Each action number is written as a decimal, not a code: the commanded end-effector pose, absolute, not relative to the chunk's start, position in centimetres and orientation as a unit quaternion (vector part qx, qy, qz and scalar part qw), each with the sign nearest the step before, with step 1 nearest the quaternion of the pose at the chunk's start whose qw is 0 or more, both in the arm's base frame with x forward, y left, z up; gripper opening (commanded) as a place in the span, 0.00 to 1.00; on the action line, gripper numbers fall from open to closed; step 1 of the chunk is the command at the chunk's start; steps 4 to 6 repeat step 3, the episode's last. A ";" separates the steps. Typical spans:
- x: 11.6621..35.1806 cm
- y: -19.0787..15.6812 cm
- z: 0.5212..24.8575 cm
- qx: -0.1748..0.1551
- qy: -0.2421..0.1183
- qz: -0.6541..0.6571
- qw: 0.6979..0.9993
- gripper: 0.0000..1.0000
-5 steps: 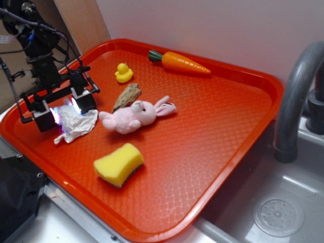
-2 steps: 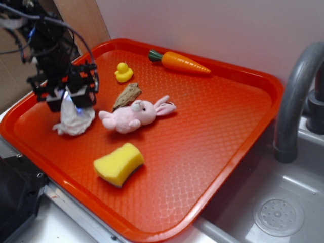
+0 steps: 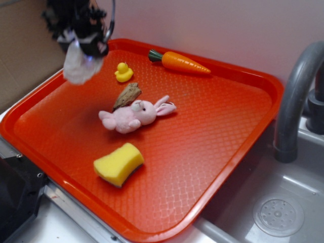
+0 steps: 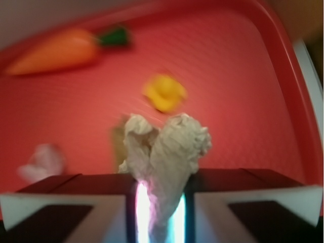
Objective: Grab the white paper.
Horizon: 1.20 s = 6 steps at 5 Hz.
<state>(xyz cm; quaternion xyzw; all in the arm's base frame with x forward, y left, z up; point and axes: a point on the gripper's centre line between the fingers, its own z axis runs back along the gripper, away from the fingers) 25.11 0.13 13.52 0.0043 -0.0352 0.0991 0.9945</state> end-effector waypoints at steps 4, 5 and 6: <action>22.8 -5.1 21.9 -0.019 -0.038 -0.127 0.991 0.00; 22.8 -5.1 21.9 -0.019 -0.038 -0.127 0.991 0.00; 22.8 -5.1 21.9 -0.019 -0.038 -0.127 0.991 0.00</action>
